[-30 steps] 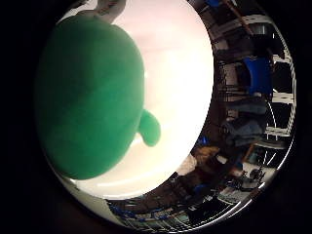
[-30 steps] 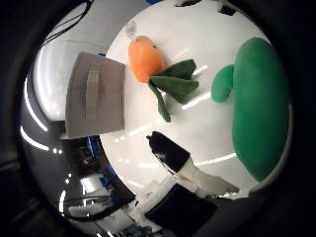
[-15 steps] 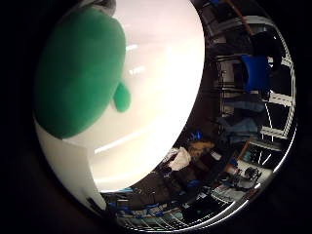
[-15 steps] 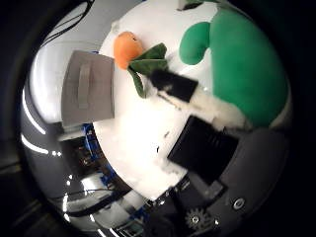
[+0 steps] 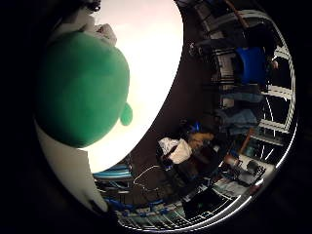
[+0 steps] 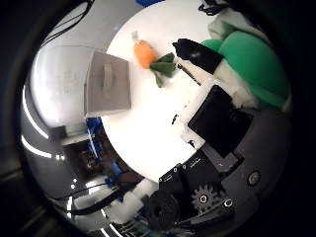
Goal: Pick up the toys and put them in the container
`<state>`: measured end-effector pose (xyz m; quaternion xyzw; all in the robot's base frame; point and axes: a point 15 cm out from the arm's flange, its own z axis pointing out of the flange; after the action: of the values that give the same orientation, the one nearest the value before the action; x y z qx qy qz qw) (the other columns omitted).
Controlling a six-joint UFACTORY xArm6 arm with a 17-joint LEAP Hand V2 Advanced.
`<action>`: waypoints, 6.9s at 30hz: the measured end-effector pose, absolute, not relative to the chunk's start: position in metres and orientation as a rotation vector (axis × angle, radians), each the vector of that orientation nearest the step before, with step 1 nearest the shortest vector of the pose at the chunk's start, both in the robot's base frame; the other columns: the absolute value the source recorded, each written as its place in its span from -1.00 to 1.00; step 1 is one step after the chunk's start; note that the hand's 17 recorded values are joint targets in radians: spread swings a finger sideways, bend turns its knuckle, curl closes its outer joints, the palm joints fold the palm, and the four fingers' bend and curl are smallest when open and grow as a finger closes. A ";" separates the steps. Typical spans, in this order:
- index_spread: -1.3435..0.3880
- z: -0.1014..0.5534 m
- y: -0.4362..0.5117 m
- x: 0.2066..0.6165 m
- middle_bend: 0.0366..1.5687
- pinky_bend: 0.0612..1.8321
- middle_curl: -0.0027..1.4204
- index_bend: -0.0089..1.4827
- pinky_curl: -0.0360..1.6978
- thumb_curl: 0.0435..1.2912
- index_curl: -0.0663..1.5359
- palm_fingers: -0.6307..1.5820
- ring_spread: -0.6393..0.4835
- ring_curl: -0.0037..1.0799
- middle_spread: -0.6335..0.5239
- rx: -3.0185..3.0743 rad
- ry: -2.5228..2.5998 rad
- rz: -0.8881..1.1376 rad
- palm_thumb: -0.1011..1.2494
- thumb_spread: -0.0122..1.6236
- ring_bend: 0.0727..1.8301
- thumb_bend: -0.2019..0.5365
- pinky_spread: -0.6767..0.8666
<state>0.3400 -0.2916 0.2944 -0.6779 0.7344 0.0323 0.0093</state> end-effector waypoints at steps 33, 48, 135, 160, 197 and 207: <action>0.28 0.516 0.104 0.458 0.72 0.27 0.04 0.46 0.28 -0.14 0.10 0.56 -0.28 0.47 -0.14 -2.080 1.682 -0.032 0.67 0.44 0.42 -0.48 -0.38; 0.23 0.427 0.153 0.503 0.36 0.05 -0.14 -0.30 0.00 -0.20 -0.04 0.37 -0.30 0.18 -0.19 -2.187 1.708 0.065 0.32 0.44 0.30 -0.54 -0.73; 0.27 0.176 -0.164 0.513 0.05 -0.16 -0.12 -0.55 -0.55 -0.46 -0.45 0.42 -0.41 -0.14 -0.31 -1.714 2.720 0.231 0.25 0.39 0.19 -0.45 -0.73; 0.16 0.429 -0.118 0.442 0.47 0.25 0.40 0.29 0.09 0.13 0.19 0.32 -0.42 0.46 -0.42 -1.815 2.447 0.021 0.64 -0.10 0.42 -0.50 -0.57; 0.01 0.378 0.118 0.468 -0.28 -0.22 -0.05 -0.49 0.00 -0.34 -0.16 -0.45 0.04 0.04 -0.14 -2.328 2.086 0.270 0.02 0.54 -0.10 -0.54 -0.17; 0.01 0.388 0.091 0.463 -0.69 -0.45 -0.44 -0.80 -0.35 -0.56 -0.52 -0.44 0.55 -0.44 0.22 -2.353 2.052 0.270 -0.03 0.48 -0.60 -0.50 0.50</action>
<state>0.4632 0.0910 0.3877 -0.7507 0.6549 0.0862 0.0039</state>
